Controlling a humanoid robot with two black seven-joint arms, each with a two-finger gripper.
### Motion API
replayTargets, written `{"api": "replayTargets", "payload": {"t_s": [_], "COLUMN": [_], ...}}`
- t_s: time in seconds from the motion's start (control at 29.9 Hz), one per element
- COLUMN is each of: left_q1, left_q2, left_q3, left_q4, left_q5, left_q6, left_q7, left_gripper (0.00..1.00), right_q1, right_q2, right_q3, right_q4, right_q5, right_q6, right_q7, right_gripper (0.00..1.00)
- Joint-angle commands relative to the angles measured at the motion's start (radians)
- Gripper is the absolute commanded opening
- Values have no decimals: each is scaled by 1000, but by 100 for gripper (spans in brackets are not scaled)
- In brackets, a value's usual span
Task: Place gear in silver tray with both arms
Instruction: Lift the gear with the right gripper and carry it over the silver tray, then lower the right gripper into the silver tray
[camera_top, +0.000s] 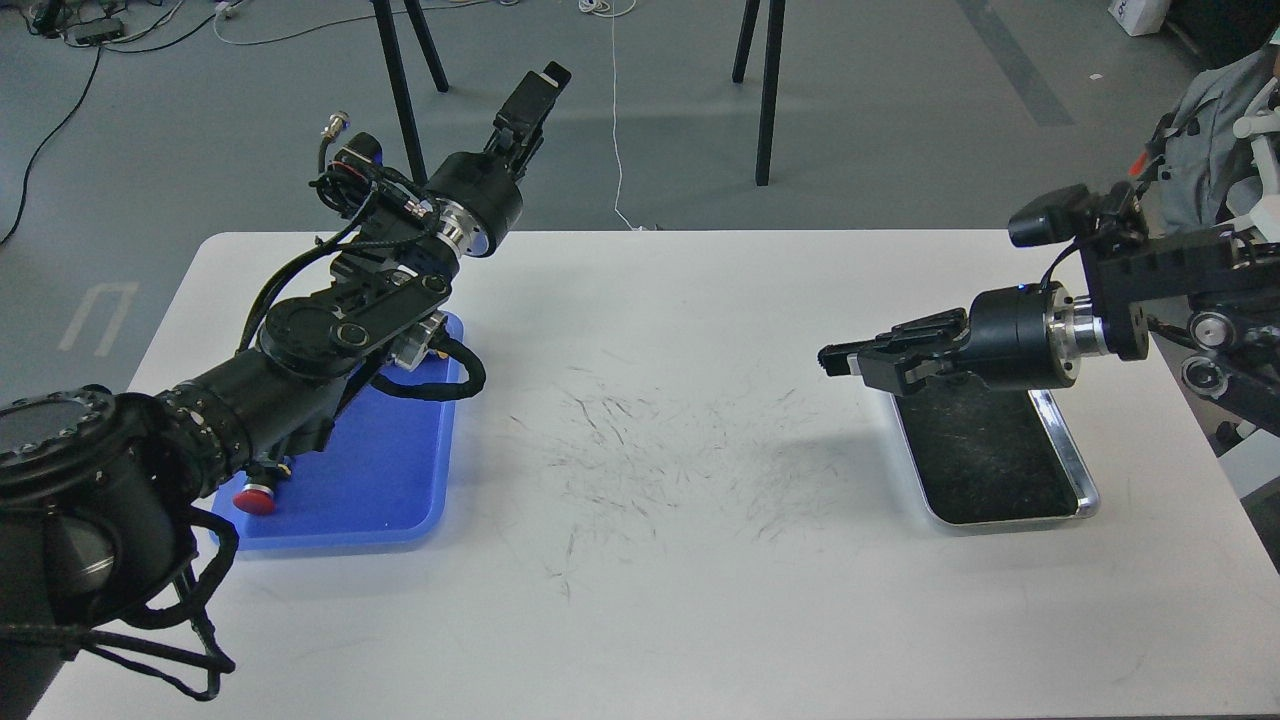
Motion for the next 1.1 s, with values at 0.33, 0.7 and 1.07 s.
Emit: {"api": "replayTargets", "payload": {"t_s": [0.33,0.7,1.07], "left_q1": [-2,-5,-6], "left_q2": [-10,-8,-23], "left_q3": [2,2,20], "left_q4": [0,6,11], "left_q5": [-3,-3,0], "left_q6": [-3,-4,-3], "left_q7": [0,0,0], "left_gripper": [99,99,99], "right_q1": [-8,-187,-330], "right_q2": [4,-64,-99], "right_q3": [28,27,18], "right_q4": [-293,-339,-315], "right_q5": [406,498,420], "right_q6": [0,0,0], "right_q7": [0,0,0], "right_gripper": [2,2,2]}}
